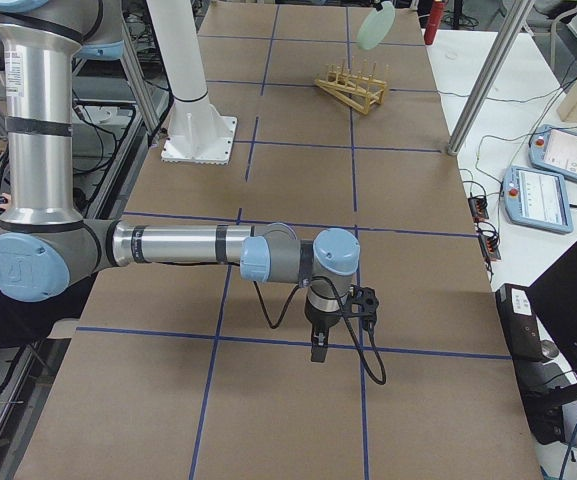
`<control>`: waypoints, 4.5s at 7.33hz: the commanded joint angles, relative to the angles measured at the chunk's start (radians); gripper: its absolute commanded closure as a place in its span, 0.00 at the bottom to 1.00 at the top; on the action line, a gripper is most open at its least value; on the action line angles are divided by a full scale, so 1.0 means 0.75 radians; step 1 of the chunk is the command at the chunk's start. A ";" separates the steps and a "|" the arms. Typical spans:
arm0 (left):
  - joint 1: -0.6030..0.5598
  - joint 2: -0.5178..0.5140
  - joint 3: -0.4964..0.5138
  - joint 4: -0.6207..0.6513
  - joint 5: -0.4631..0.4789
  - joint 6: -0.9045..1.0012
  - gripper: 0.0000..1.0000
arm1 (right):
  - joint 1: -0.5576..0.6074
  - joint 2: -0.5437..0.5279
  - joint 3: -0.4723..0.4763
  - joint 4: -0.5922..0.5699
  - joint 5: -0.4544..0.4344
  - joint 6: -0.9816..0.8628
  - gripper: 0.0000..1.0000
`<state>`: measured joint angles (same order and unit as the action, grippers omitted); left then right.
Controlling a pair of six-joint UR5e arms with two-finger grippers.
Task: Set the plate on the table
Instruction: 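Swing the plate with the left gripper down toward the robot, laying it flat, then set the plate on the table, open the left gripper and withdraw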
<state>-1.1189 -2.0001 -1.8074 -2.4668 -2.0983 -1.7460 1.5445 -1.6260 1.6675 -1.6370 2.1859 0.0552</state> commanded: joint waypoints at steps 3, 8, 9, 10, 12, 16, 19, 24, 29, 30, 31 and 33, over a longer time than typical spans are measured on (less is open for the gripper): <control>0.280 -0.186 -0.269 0.935 0.054 0.456 1.00 | 0.000 0.000 0.000 0.000 0.000 0.000 0.00; 0.851 -0.399 -0.135 1.626 0.619 0.900 1.00 | -0.002 0.000 0.000 -0.002 0.000 0.000 0.00; 0.904 -0.405 -0.037 1.618 0.731 0.937 1.00 | -0.002 0.000 0.000 0.000 0.000 0.000 0.00; 0.972 -0.403 0.010 1.614 0.774 1.002 1.00 | 0.000 0.000 0.000 -0.002 0.000 0.000 0.00; 1.017 -0.389 0.027 1.608 0.775 1.007 1.00 | -0.002 0.000 0.000 0.000 0.000 0.000 0.00; 1.054 -0.391 0.046 1.520 0.838 0.988 0.00 | -0.002 0.000 0.000 0.000 0.000 0.000 0.00; 0.961 -0.389 -0.134 1.522 0.810 0.990 0.00 | -0.002 0.000 0.000 0.000 0.000 0.000 0.00; 0.005 -0.049 -0.239 1.467 -0.046 1.555 0.00 | -0.002 0.000 0.000 0.000 0.000 0.000 0.00; -0.616 0.443 0.120 1.456 -0.276 2.625 0.00 | -0.002 0.000 0.000 0.000 0.000 0.000 0.00; -0.647 0.535 0.150 1.404 -0.276 2.639 0.00 | -0.002 0.000 0.000 0.000 0.000 0.000 0.00; -0.656 0.645 0.158 1.278 -0.276 2.635 0.00 | 0.000 0.000 0.000 0.000 0.000 0.000 0.00; -0.654 0.705 0.221 1.201 -0.323 2.623 0.00 | 0.000 0.000 0.000 0.000 0.000 0.000 0.00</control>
<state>-1.6066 -1.5042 -1.6768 -1.5262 -2.3137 0.2209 1.5439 -1.6260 1.6674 -1.6368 2.1859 0.0552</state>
